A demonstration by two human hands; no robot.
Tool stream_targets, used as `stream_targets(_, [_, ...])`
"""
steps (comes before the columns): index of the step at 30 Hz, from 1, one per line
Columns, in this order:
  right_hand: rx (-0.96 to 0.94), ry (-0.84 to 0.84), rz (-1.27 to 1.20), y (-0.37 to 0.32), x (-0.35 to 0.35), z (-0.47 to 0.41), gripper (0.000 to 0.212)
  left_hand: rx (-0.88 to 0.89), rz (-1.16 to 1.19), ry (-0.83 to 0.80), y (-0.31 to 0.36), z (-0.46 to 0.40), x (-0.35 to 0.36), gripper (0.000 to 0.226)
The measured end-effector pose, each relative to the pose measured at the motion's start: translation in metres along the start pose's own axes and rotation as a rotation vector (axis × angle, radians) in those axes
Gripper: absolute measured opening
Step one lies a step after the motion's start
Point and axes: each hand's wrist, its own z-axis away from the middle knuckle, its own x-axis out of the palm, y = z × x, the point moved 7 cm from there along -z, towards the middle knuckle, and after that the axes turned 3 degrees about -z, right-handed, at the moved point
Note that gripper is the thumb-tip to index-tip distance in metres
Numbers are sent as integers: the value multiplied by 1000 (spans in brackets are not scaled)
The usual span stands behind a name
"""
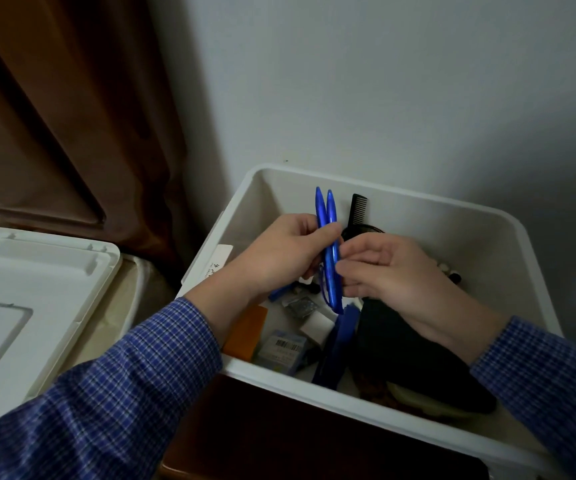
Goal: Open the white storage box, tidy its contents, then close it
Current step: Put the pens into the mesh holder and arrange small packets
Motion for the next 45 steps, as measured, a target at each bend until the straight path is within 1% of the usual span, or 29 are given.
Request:
stream_targets(3, [19,69,130,-2,-19,-11,6,41,-68,15,3,2,0,41])
stream_targets(4, [25,61,110,-6,-25,-16,8,70,-130,9,4,3,1,38])
stream_targets(6, [21,-55,15,-17,-27,-27,16,136,-279,-36,8,7,7,30])
stream_targets(8, [-5,-194,43,-25,-21,-32,24,168,-346,-96,9,10,14,27])
stream_targets(10, [-10,-265,110,-28,-16,-34,20,188,-360,-116,9,11,15,28])
stream_targets(12, [-32,-289,138,-32,-17,-33,12,205,-357,-116,10,11,15,29])
stream_targets(14, [-91,-233,205,-42,-25,-32,12,195,-310,-87,11,9,13,28])
stream_targets(16, [-204,-62,286,-60,-45,-34,12,170,-306,-39,9,7,12,27])
stream_targets(17, [-272,42,312,-70,-60,-35,11,172,-354,-14,8,6,12,27])
stream_targets(19, [-382,203,346,-83,-87,-35,12,219,-560,7,9,8,14,28])
stream_targets(21, [-433,269,406,-82,-100,-36,15,245,-803,-76,6,10,24,42])
stream_targets(23, [-449,261,482,-67,-97,-38,15,192,-919,-201,-1,11,33,60])
stream_targets(24, [-437,240,507,-57,-92,-40,15,157,-946,-249,-5,11,35,65])
stream_targets(26, [-376,200,554,-35,-82,-46,15,108,-955,-302,-11,12,37,69])
stream_targets(29, [-284,186,661,-10,-70,-58,17,94,-926,-310,-11,11,37,68])
stream_targets(33, [-183,217,735,4,-65,-68,15,84,-934,-323,-13,9,37,65])
stream_targets(36, [-156,229,767,4,-67,-70,15,71,-905,-333,-15,10,37,62])
stream_targets(38, [-146,222,740,6,-66,-68,16,74,-908,-332,-15,10,37,60])
stream_targets(39, [-139,217,714,7,-66,-67,20,83,-918,-326,-15,9,36,58])
stream_targets(41, [-146,243,696,4,-69,-61,30,119,-945,-296,-13,8,35,50])
stream_targets(43, [-199,281,712,-8,-77,-47,29,169,-949,-224,-9,6,32,35])
stream_targets(44, [-213,251,726,-12,-80,-38,27,177,-949,-194,-8,6,31,28])
stream_targets(45, [-199,162,755,-12,-79,-29,27,168,-955,-187,-8,6,30,23])
